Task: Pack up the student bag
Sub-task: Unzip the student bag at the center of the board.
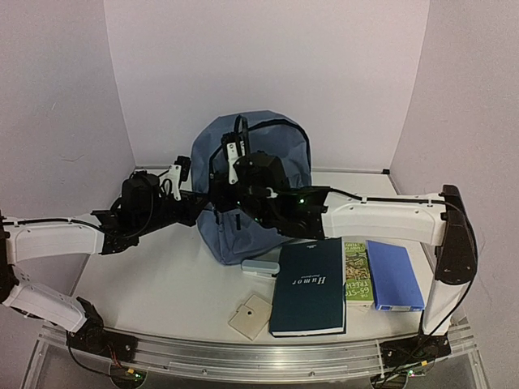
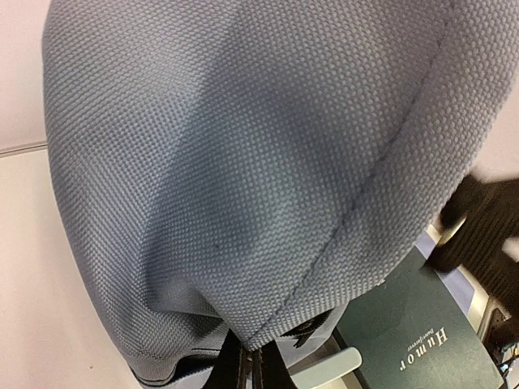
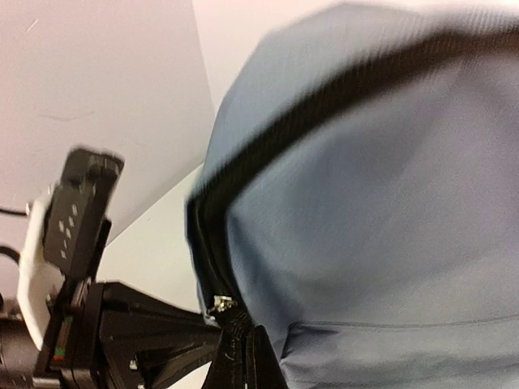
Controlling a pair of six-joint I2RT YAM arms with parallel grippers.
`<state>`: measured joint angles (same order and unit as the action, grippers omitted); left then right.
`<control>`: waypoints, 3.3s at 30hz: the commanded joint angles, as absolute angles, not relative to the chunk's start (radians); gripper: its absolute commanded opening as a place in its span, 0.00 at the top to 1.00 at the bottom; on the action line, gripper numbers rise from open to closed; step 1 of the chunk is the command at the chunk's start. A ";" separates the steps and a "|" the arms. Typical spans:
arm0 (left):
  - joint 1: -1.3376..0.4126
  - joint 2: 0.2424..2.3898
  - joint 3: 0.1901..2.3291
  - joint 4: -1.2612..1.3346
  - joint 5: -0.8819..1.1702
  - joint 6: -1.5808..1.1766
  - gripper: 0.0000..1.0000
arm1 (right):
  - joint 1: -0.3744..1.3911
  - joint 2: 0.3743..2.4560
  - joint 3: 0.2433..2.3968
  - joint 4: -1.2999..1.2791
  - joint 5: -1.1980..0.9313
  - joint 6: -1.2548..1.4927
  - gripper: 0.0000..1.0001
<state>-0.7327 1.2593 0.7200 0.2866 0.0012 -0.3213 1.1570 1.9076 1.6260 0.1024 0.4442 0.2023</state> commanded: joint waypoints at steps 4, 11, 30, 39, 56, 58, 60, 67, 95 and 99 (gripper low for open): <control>-0.729 1.248 0.715 0.277 -0.118 -0.357 1.00 | 1.159 1.892 1.785 0.135 0.615 0.069 1.00; -0.729 1.198 0.693 0.233 -0.149 -0.350 1.00 | 1.123 1.888 1.815 0.132 0.623 0.075 1.00; -0.729 1.126 1.029 -0.065 0.119 -0.079 0.39 | 1.035 1.804 1.719 0.124 0.048 0.173 1.00; -0.729 1.225 1.087 -0.040 0.010 -0.014 0.44 | 1.035 1.794 1.715 0.123 0.069 0.189 1.00; -0.728 1.206 1.024 0.008 -0.126 -0.050 1.00 | 1.032 1.753 1.722 0.068 0.546 0.180 1.00; -0.727 1.192 1.010 0.001 -0.159 -0.062 1.00 | 1.029 1.757 1.735 0.048 0.645 0.155 1.00; -0.722 1.178 1.004 -0.031 -0.184 -0.075 1.00 | 1.012 1.757 1.739 0.024 0.689 0.155 1.00; -0.706 1.140 0.993 -0.143 -0.208 -0.095 1.00 | 0.865 1.671 1.633 -0.026 0.542 0.272 1.00; -0.793 1.514 1.626 -0.383 0.052 0.268 0.28 | 0.767 1.594 1.462 -0.023 0.023 0.337 1.00; -0.839 1.596 1.695 -0.369 -0.041 0.353 0.29 | 0.767 1.593 1.455 -0.024 0.024 0.341 1.00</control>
